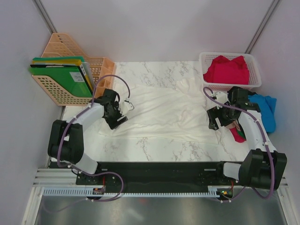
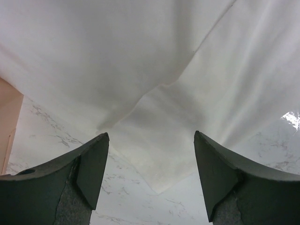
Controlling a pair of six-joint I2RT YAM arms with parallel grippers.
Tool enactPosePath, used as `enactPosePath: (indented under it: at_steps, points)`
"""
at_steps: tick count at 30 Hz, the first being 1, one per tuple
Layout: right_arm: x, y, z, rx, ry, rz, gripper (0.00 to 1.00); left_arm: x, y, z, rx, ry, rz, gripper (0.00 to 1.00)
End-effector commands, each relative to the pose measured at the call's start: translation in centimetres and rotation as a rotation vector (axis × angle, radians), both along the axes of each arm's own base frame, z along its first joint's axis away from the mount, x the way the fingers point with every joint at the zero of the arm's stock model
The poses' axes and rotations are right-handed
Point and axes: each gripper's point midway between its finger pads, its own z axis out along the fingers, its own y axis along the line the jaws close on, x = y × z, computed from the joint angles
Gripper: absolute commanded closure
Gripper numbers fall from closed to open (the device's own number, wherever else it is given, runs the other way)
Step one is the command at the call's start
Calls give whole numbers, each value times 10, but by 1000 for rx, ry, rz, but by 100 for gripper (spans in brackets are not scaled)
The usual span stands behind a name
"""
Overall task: Fold and stack the t-shirts
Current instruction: Fold the flattened tshirt in 1/3 of the way
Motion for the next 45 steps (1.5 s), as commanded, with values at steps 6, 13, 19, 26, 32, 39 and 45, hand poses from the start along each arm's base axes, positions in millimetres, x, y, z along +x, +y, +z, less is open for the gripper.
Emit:
enactPosePath:
  at_steps: [6,13,19,26,32,39,45]
  points:
    - [4,-3,-1,-11,-27,-17,13,24,19,-13,62,63,0,25]
    - [1,-7,-10,-34,-15,-17,13,35,15,-11,46,58,2,41]
    - [3,-4,-17,-17,4,-9,13,31,21,-8,74,61,11,74]
    - [3,-5,-21,-19,12,-7,13,25,26,-11,90,74,27,98]
    - [1,-6,-25,-27,19,-3,12,33,34,-2,133,35,78,98]
    - [0,-4,-28,-18,26,0,12,58,54,18,216,-99,209,98]
    - [-1,-3,-27,-16,22,8,12,59,62,11,260,-95,227,98]
